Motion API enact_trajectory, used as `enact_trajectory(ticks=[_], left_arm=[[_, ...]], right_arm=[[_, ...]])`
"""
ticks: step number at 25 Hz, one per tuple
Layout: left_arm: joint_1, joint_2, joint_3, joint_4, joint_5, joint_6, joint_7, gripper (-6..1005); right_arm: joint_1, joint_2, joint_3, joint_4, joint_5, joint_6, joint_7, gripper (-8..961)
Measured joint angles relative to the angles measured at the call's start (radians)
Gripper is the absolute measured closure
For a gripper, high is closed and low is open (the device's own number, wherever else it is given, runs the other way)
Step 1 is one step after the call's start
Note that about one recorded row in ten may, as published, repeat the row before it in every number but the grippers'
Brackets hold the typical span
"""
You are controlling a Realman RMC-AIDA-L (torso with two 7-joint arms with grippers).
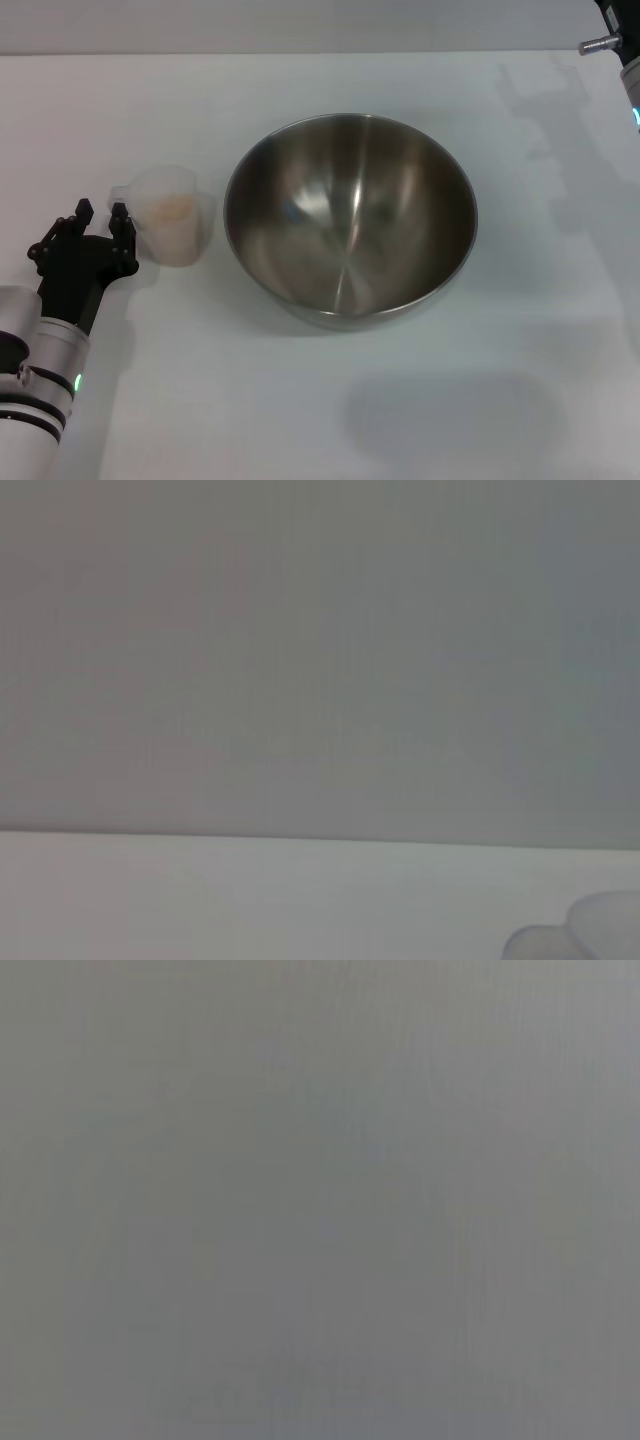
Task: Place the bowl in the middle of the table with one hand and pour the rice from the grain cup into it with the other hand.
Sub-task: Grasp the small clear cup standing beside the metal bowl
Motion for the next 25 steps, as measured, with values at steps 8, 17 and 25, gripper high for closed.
enact_trajectory(ticks=[8,17,25], left_arm=[[-0.009,0.001,0.008,-0.006,0.006,0.010,-0.001,850],[-0.009,0.002,0.009,-0.009,0.054,0.044,-0.004,949],[-0.021,0.002,0.009,0.001,0.055,0.127,0.007,973]], right_arm=[[0.000,0.000,0.000,0.000,-0.002,0.000,0.000,204],[0.003,0.000,0.002,0.003,-0.005,0.000,0.000,205],[0.003,0.000,0.002,0.001,-0.006,0.000,0.000,205]])
